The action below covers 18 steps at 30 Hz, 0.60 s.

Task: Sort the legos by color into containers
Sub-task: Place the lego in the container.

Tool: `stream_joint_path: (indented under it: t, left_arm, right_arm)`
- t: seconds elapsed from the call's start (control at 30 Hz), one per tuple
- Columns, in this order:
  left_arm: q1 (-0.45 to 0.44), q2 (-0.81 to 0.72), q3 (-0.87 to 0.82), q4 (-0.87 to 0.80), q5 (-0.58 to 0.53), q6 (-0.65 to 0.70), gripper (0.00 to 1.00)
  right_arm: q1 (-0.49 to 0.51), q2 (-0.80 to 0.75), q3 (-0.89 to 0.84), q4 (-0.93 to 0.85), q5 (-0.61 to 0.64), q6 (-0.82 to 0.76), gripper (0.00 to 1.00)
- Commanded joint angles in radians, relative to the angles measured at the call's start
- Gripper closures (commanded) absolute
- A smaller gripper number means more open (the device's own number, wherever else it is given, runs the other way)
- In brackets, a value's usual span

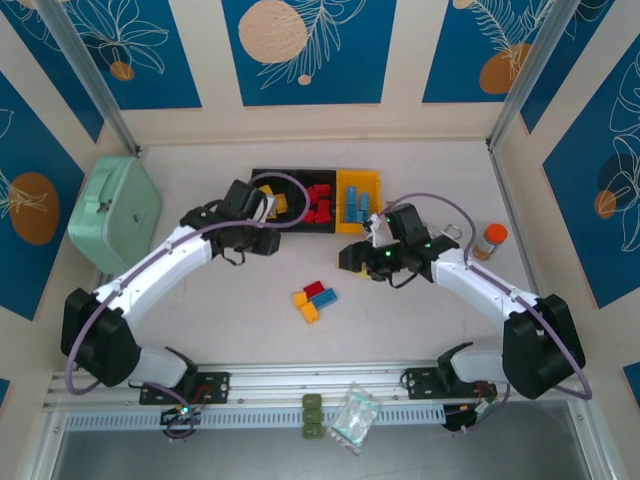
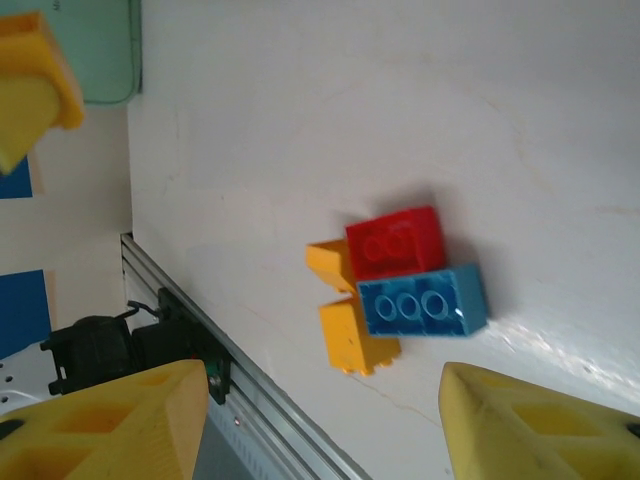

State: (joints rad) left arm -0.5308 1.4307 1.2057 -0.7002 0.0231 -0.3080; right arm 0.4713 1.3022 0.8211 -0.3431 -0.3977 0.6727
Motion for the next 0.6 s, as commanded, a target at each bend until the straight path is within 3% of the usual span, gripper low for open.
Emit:
stream_joint_path:
  t: [0.0, 0.27, 0.57]
  left_arm:
    - [0.049, 0.096, 0.092, -0.022, -0.022, -0.036, 0.77]
    - [0.135, 0.374, 0.352, -0.050, -0.036, -0.068, 0.74]
    - [0.167, 0.699, 0.749, -0.158, -0.082, -0.080, 0.71]
  right_arm:
    - [0.022, 0.030, 0.050, 0.028, 0.023, 0.013, 0.37]
    - [0.034, 0.033, 0.037, 0.036, 0.057, 0.045, 0.37]
    - [0.023, -0.001, 0.018, 0.000, 0.111, 0.057, 0.37]
